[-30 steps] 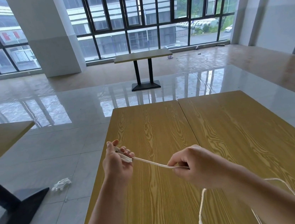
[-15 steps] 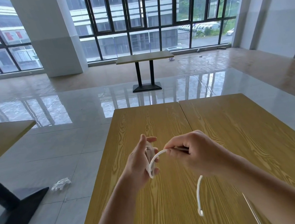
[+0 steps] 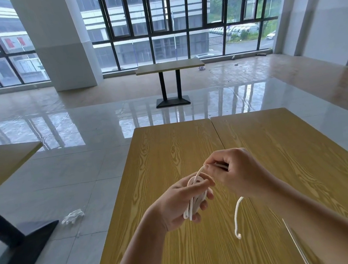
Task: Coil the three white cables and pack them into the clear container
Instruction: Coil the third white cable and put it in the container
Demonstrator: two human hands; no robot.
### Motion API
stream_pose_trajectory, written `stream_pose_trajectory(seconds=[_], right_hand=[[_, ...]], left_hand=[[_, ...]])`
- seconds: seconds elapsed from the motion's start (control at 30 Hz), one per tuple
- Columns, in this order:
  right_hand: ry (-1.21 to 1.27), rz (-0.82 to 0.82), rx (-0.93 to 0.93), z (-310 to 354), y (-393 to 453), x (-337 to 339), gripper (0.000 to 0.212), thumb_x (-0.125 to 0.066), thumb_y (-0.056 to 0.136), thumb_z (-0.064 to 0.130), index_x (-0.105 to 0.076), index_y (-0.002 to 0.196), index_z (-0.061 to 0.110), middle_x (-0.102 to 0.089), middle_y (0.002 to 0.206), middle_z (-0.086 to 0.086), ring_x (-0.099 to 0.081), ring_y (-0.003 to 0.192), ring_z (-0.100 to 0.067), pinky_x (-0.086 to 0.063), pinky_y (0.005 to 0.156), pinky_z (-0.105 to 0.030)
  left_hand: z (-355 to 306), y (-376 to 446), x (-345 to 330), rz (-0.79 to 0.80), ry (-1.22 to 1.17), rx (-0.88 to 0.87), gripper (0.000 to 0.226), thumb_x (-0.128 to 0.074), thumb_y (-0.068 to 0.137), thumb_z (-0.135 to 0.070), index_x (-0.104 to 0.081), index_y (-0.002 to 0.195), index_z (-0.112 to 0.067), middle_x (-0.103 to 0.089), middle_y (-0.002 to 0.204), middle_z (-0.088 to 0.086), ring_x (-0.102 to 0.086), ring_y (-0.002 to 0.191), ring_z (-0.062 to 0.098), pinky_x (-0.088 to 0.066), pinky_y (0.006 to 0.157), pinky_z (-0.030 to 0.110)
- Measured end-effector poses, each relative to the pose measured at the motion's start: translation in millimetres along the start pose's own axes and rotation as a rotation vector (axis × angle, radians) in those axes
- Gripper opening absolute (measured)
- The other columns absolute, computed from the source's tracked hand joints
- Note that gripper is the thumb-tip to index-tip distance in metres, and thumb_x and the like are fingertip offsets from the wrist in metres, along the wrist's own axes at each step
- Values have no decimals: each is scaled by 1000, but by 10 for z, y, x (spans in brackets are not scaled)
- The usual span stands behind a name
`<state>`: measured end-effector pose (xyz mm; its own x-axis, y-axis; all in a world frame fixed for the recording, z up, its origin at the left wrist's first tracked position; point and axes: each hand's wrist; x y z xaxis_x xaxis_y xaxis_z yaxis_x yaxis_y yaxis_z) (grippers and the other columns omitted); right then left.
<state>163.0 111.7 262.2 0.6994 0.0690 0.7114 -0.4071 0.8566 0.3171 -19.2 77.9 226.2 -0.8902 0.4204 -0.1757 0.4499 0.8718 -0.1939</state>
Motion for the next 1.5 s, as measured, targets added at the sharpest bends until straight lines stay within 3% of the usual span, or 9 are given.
stream_pose_trajectory(seconds=[0.3,0.5,0.7,0.8,0.9,1.03,1.27,1.37,1.5], right_hand=[[43,-9,-29,-206,31,68,6,-74,88,29,-75,83,28,-64,58,14,-53,47,-2,-46,47,-18],[-61,-27,-2,-277,-27,166,10,-69,92,21,-76,96,27,-66,65,18,-61,57,2,-44,51,-11],[-192,-15,61,-134,-60,-52,17,-64,94,18,-77,104,24,-58,62,26,-57,47,5,-39,47,-7],[-230,59,33,-47,-95,-130,19,-59,96,21,-77,98,23,-70,68,13,-63,53,-1,-47,49,-12],[-255,123,13,-9,-117,-181,23,-52,98,25,-75,95,20,-69,68,6,-64,58,-9,-52,54,-24],[-205,194,24,45,-146,-241,25,-49,101,26,-73,100,19,-60,63,12,-56,53,-7,-36,48,-16],[-154,275,-30,75,-213,-189,23,-52,98,22,-72,111,22,-68,70,5,-62,63,-5,-50,63,-19],[-149,284,-32,103,-226,-125,23,-54,97,20,-73,110,21,-62,60,5,-57,55,-1,-41,57,-9],[-109,312,40,213,-215,-32,18,-59,97,22,-76,104,22,-70,70,6,-63,61,-8,-47,58,-13]], left_hand=[[60,-37,101,-33,-236,-43,23,-53,94,-35,-66,96,-16,-64,88,11,-57,67,19,-46,51,29],[85,-45,217,-142,-467,-114,23,-49,98,-27,-67,103,-13,-64,92,15,-61,71,23,-50,56,33],[77,85,65,-368,-530,-162,31,-38,105,-27,-65,112,-12,-71,109,22,-71,95,32,-58,75,43],[63,120,6,-397,-607,-185,30,-38,105,-25,-61,118,-10,-70,114,25,-70,102,33,-56,82,44],[68,156,-18,-404,-654,-187,31,-38,105,-27,-60,122,-12,-71,108,24,-69,98,33,-55,81,42],[69,212,-2,-448,-746,-191,29,-40,103,-26,-60,119,-13,-61,78,13,-61,75,26,-51,73,39],[83,279,329,-673,-933,-208,24,-41,104,-27,-58,110,-11,-50,74,9,-49,62,18,-46,60,32],[85,271,500,-769,-902,-210,25,-40,105,-29,-58,104,-12,-49,74,8,-48,61,17,-47,57,31],[81,265,445,-763,-641,-142,25,-41,104,-27,-63,104,-15,-52,79,9,-50,64,18,-46,56,32]])
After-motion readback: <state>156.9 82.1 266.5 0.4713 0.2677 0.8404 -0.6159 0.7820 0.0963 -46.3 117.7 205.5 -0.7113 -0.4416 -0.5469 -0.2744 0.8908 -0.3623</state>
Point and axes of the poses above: each hand's wrist, its own y-axis towards the middle knuckle, its own x-axis out of the back of the hand, z = x × y
